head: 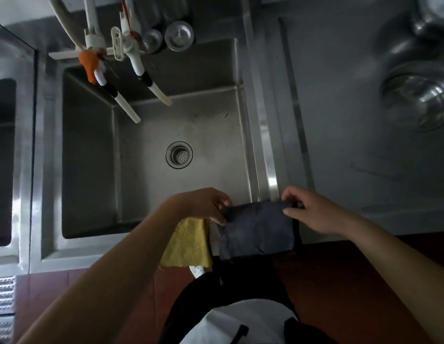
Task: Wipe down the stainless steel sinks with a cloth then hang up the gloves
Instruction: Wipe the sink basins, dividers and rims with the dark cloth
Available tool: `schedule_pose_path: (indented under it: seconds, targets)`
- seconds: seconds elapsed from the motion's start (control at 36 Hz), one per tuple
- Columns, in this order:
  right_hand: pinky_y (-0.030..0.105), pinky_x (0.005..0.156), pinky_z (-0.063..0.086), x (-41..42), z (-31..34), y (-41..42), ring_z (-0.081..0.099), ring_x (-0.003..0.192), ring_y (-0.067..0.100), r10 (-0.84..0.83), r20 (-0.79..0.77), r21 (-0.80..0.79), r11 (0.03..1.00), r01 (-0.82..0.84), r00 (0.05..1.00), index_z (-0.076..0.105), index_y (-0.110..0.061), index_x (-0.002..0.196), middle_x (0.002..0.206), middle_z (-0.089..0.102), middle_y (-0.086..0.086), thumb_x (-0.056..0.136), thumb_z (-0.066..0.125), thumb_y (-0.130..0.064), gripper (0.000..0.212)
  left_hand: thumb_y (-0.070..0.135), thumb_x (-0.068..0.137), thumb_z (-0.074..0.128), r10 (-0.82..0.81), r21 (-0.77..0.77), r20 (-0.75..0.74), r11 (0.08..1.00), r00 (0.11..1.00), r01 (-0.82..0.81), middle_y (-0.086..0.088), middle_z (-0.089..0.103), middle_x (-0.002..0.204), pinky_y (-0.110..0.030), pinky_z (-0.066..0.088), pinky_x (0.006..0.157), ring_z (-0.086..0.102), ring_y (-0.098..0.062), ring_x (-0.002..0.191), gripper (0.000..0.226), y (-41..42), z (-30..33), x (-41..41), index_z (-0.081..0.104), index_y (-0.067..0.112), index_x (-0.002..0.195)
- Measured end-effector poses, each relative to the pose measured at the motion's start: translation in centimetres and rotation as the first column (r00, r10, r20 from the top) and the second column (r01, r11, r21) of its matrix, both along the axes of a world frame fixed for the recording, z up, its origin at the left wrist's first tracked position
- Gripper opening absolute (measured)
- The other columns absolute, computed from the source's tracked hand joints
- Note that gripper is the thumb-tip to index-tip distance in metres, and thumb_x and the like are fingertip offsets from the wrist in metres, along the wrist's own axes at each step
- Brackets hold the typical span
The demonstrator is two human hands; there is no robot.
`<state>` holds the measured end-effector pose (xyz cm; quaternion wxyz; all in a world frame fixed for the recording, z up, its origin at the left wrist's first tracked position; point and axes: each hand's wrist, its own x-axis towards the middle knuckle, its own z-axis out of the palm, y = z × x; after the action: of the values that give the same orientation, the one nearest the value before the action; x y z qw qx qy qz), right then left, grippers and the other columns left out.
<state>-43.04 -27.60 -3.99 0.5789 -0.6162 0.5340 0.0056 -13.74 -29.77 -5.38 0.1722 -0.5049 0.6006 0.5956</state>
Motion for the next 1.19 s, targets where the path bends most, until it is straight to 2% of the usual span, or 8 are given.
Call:
schedule_pose_path:
  seconds: [0.19, 0.39, 0.61, 0.75, 0.83, 0.92, 1.03, 1.19]
  targets:
    - [0.025, 0.080, 0.045, 1.3, 3.2, 2.2, 0.059, 0.090, 0.005, -0.158, 0.030, -0.196, 0.967, 0.161, 0.987, 0.055, -0.033, 0.092, 0.094, 0.061, -0.011, 0.093, 0.062, -0.014, 0.020, 0.012, 0.086, 0.072, 0.172, -0.092, -0.175, 0.977, 0.969, -0.190, -0.012, 0.069, 0.101, -0.040, 0.052, 0.090, 0.065, -0.023, 0.093, 0.019, 2.8, 2.5, 1.6, 0.068, 0.013, 0.105]
    - [0.007, 0.068, 0.043, 4.7, 10.2, 5.8, 0.057, 0.078, -0.004, -0.354, 0.151, -0.480, 0.790, 0.382, 0.923, 0.057, -0.035, 0.092, 0.088, 0.060, -0.017, 0.089, 0.062, -0.017, 0.019, -0.003, 0.089, 0.064, 0.466, 0.002, -0.592, 0.816, 0.657, -0.578, -0.015, 0.067, 0.095, -0.040, 0.053, 0.087, 0.065, -0.026, 0.093, 0.017, 6.3, 6.9, 5.2, 0.066, 0.003, 0.105]
    - [0.023, 0.060, 0.056, 11.5, 18.8, 7.8, 0.060, 0.074, 0.001, -0.381, 0.419, -0.494, 0.666, 0.559, 0.824, 0.064, -0.040, 0.090, 0.080, 0.062, -0.016, 0.091, 0.062, 0.000, 0.040, -0.005, 0.091, 0.060, 0.240, -0.224, -0.790, 0.743, 0.564, -0.630, -0.010, 0.067, 0.096, -0.030, 0.053, 0.085, 0.064, -0.016, 0.092, 0.020, 6.0, 17.9, 11.9, 0.065, 0.009, 0.104]
    - [0.033, 0.065, 0.059, 14.3, 25.5, 9.6, 0.068, 0.089, 0.013, -0.297, 0.690, -0.327, 0.685, 0.651, 0.660, 0.064, -0.027, 0.108, 0.096, 0.069, -0.004, 0.080, 0.078, -0.033, 0.032, 0.010, 0.089, 0.068, 0.087, -0.198, -0.905, 0.781, 0.417, -0.593, -0.004, 0.068, 0.103, -0.025, 0.053, 0.085, 0.065, -0.016, 0.098, 0.029, 6.9, 24.5, 16.4, 0.064, 0.015, 0.118]
    - [0.035, 0.075, 0.059, 16.3, 23.2, 11.2, 0.069, 0.107, 0.024, -0.388, 0.685, -0.128, 0.770, 0.626, 0.617, 0.068, -0.024, 0.118, 0.114, 0.071, 0.003, 0.073, 0.082, -0.030, 0.048, 0.017, 0.084, 0.076, 0.103, -0.168, -0.862, 0.866, 0.496, -0.471, -0.006, 0.069, 0.115, -0.031, 0.056, 0.088, 0.067, -0.023, 0.110, 0.048, 8.5, 23.6, 18.6, 0.060, 0.017, 0.128]
    - [0.036, 0.082, 0.059, 20.6, 16.4, 14.3, 0.068, 0.110, 0.029, -0.623, 0.562, 0.084, 0.698, 0.712, 0.544, 0.074, -0.015, 0.108, 0.114, 0.073, 0.010, 0.078, 0.074, -0.020, 0.030, 0.012, 0.090, 0.067, 0.301, -0.110, -0.736, 0.831, 0.607, -0.545, -0.007, 0.074, 0.107, -0.034, 0.059, 0.081, 0.070, -0.026, 0.102, 0.024, 12.0, 17.9, 19.6, 0.067, 0.012, 0.114]
    - [0.035, 0.076, 0.058, 25.4, 10.3, 17.2, 0.072, 0.100, 0.025, -0.771, 0.409, 0.164, 0.589, 0.792, 0.489, 0.070, -0.013, 0.113, 0.107, 0.075, 0.009, 0.091, 0.065, -0.015, 0.022, 0.017, 0.097, 0.058, 0.621, 0.075, -0.608, 0.665, 0.495, -0.743, -0.005, 0.073, 0.106, -0.042, 0.062, 0.078, 0.071, -0.024, 0.097, 0.020, 17.6, 10.8, 21.9, 0.069, 0.022, 0.112]
    - [0.025, 0.066, 0.056, 30.5, 10.0, 16.4, 0.073, 0.089, 0.011, -0.711, 0.312, 0.115, 0.687, 0.718, 0.630, 0.069, -0.027, 0.102, 0.100, 0.076, -0.003, 0.098, 0.059, -0.020, 0.013, 0.017, 0.101, 0.052, 0.786, 0.155, -0.539, 0.447, 0.304, -0.881, -0.012, 0.068, 0.116, -0.044, 0.062, 0.076, 0.067, -0.029, 0.104, 0.024, 20.2, 10.5, 23.7, 0.068, 0.027, 0.116]
